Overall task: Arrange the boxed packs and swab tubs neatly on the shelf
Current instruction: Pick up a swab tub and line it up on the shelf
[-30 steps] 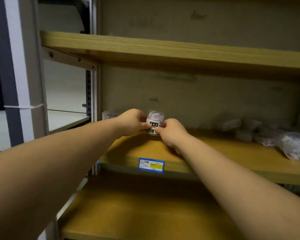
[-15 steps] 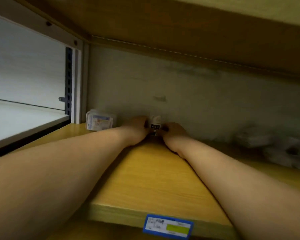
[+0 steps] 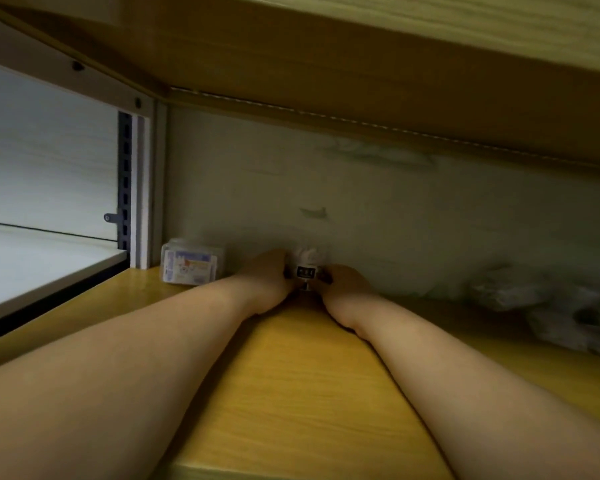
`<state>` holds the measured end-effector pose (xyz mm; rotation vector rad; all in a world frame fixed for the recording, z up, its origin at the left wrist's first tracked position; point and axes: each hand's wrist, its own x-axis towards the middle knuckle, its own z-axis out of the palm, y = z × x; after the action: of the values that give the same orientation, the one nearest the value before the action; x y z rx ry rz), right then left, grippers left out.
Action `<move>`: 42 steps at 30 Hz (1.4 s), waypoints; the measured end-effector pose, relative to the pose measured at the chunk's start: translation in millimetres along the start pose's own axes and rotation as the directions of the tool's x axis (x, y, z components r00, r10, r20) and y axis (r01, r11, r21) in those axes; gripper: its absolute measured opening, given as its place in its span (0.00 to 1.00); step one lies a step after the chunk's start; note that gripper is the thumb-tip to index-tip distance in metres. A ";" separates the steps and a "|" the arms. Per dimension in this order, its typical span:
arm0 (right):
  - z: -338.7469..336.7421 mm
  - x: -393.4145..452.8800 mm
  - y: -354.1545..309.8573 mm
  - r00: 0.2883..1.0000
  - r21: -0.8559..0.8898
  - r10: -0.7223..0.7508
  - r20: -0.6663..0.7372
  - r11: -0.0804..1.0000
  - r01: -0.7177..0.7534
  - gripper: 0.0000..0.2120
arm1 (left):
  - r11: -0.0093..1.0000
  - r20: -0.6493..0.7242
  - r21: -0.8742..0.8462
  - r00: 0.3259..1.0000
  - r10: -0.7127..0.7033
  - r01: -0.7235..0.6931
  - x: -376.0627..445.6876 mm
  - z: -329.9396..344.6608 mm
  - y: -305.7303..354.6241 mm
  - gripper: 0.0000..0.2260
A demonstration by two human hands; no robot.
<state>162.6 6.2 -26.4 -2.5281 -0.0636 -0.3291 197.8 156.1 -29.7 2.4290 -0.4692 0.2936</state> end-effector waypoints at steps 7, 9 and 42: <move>-19.9 -33.1 -11.0 0.985 0.123 0.173 -0.015 0.978 -0.170 0.15 | 0.999 0.127 0.045 0.992 -0.025 0.019 -36.8 -19.5 21.1 0.22; -24.5 -50.8 -14.3 0.983 0.188 0.186 0.003 0.965 -0.183 0.14 | 0.995 0.132 0.055 0.987 -0.091 0.084 -60.2 -28.4 34.0 0.25; -73.7 -220.1 -12.7 0.997 0.408 0.078 -0.014 0.911 -0.066 0.17 | 0.970 -0.087 -0.098 0.969 -0.231 0.223 -211.2 -10.2 126.3 0.21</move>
<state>-68.3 -18.6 -15.1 -2.1039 -0.0238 -0.2895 -46.4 124.6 -19.9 2.3431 -0.1539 0.2853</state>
